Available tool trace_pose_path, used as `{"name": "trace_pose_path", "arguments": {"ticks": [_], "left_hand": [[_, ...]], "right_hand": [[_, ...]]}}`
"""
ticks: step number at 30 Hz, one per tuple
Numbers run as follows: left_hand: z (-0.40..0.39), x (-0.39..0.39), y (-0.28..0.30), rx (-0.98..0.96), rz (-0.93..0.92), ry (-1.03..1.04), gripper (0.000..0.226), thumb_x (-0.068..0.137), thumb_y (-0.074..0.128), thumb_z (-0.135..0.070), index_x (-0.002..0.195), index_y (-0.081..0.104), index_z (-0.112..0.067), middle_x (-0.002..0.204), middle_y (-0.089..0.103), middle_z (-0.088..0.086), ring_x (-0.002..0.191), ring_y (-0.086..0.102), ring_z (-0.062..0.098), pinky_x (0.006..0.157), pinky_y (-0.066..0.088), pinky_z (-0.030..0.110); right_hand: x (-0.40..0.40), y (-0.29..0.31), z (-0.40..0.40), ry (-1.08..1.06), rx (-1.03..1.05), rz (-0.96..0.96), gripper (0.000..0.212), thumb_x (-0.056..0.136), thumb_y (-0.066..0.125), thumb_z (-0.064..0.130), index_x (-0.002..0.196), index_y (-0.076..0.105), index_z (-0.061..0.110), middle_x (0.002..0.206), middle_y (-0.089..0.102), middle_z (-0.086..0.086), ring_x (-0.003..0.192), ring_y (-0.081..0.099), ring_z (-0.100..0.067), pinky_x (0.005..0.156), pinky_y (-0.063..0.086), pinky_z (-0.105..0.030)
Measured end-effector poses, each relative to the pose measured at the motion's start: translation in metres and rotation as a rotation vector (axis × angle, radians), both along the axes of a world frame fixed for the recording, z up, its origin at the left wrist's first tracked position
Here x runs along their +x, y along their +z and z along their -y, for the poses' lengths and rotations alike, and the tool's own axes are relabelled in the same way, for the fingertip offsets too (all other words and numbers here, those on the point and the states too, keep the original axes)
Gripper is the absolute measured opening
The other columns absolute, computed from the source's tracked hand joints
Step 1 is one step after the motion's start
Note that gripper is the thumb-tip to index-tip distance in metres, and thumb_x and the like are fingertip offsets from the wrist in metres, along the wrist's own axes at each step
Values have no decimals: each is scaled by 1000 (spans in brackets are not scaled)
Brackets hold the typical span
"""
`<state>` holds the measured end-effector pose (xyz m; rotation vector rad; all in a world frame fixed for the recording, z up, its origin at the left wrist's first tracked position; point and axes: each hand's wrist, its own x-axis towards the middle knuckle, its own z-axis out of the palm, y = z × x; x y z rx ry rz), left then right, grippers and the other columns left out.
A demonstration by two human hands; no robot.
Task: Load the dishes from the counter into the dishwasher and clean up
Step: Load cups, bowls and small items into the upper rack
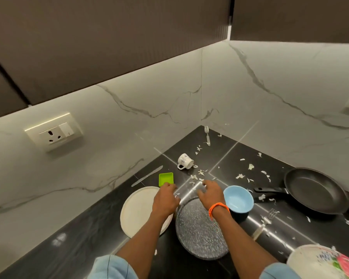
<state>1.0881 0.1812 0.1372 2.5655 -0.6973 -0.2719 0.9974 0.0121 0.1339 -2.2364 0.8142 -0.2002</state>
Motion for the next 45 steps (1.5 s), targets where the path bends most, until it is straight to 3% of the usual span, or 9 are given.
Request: {"name": "trace_pose_path", "arguments": {"ticks": [3, 8, 17, 22, 28, 32, 35, 40, 45], "left_hand": [[12, 42, -3, 0, 47, 3, 38, 86, 65, -27, 124, 66, -22, 126, 59, 1, 115, 58, 23, 94, 48, 34], [24, 78, -23, 6, 86, -16, 42, 87, 66, -26, 128, 64, -23, 126, 57, -2, 117, 56, 19, 95, 47, 32], [31, 86, -54, -64, 127, -76, 38, 88, 64, -26, 126, 65, -22, 124, 57, -3, 113, 57, 16, 93, 47, 28], [26, 100, -59, -76, 172, -71, 35, 86, 66, -23, 122, 68, -21, 125, 60, -2, 114, 57, 17, 90, 46, 27], [23, 88, -60, -127, 211, -37, 35, 84, 69, -19, 120, 69, -19, 122, 62, -1, 113, 58, 17, 89, 46, 26], [38, 75, -39, -188, 216, -35, 36, 83, 71, -20, 119, 69, -18, 116, 62, 0, 105, 60, 18, 88, 46, 25], [56, 53, -24, -240, 206, -46, 34, 82, 74, -20, 117, 70, -18, 113, 62, 0, 103, 60, 17, 86, 43, 21], [89, -15, 6, -308, 173, -110, 40, 81, 76, -13, 119, 70, -20, 117, 62, 0, 104, 63, 20, 87, 54, 32], [114, -94, 53, -332, 216, -233, 47, 79, 81, -8, 123, 68, -18, 121, 63, 4, 105, 64, 21, 83, 51, 27]], "right_hand": [[52, -3, 11, -71, 46, 76, 24, 84, 67, 21, 106, 66, 14, 111, 66, -8, 101, 59, -26, 85, 47, -34], [112, -26, 25, -81, 36, 66, 25, 85, 68, 23, 106, 64, 10, 110, 60, -14, 104, 57, -33, 89, 46, -37], [187, -61, 48, -129, 16, -31, 64, 85, 69, 39, 138, 45, 13, 136, 51, -18, 125, 44, -38, 103, 40, -44], [208, -70, 34, -59, -51, -37, 50, 85, 66, 41, 129, 52, 21, 130, 58, -9, 123, 48, -33, 99, 41, -44], [155, -71, 21, -50, 100, 197, 52, 74, 80, 32, 118, 57, 18, 116, 55, -7, 103, 58, -30, 85, 47, -35], [113, -37, 32, -39, 38, 241, 53, 68, 83, 34, 114, 60, 21, 110, 57, -1, 98, 58, -21, 78, 45, -29], [71, -11, 46, 8, -42, 246, 53, 64, 84, 40, 109, 63, 20, 106, 57, 1, 94, 58, -20, 82, 50, -33], [-16, 32, 69, 5, -153, 252, 57, 63, 83, 44, 112, 65, 19, 104, 58, 1, 95, 59, -19, 83, 50, -31], [-113, 81, 78, -35, -193, 289, 69, 62, 87, 43, 120, 64, 14, 112, 63, -3, 102, 60, -19, 90, 51, -31]]}}
